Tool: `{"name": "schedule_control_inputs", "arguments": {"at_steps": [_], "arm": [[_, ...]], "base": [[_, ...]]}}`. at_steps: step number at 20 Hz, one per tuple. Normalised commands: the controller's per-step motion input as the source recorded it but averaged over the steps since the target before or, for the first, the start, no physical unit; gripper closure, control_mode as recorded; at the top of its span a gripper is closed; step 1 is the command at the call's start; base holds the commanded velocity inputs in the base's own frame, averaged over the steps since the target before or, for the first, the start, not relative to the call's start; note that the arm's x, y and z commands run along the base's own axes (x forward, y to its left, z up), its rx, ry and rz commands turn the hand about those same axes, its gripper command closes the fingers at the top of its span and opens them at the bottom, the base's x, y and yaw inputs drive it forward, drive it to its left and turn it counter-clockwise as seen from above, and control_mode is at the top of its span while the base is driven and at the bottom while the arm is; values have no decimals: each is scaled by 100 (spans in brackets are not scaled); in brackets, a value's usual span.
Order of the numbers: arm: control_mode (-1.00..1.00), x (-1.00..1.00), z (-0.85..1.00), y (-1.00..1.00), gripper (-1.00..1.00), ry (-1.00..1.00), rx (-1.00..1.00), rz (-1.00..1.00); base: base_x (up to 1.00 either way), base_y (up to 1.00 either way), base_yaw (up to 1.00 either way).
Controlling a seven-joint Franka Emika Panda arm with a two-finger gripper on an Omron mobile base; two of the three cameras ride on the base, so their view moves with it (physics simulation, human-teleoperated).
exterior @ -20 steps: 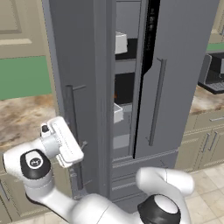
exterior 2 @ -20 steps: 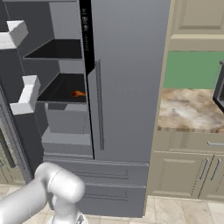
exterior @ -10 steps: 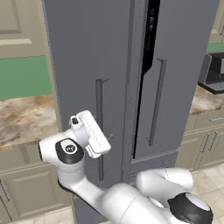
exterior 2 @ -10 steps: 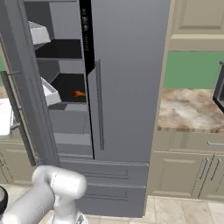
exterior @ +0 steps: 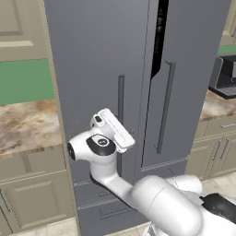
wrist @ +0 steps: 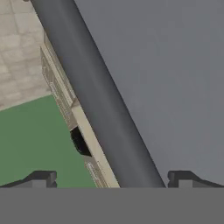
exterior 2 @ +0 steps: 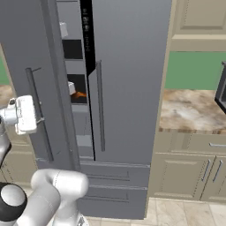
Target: Place the chicken drumstick on the counter behind the older chicken drumstick on the same shelf of the fridge to maintain FIFO order. Close the fridge door when finished.
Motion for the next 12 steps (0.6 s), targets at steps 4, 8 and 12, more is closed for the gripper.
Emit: {"name": "schedule_control_inputs", "arguments": {"at_steps": [4,8,12], "arm": [[-100,40,36,-57,-100,-4,2,13],[-100,42,36,-49,-100,-3,4,14],[-100,45,32,-42,-100,-2,4,15]], "base": [[0,0,0],[0,0,0],[0,0,0]]}}
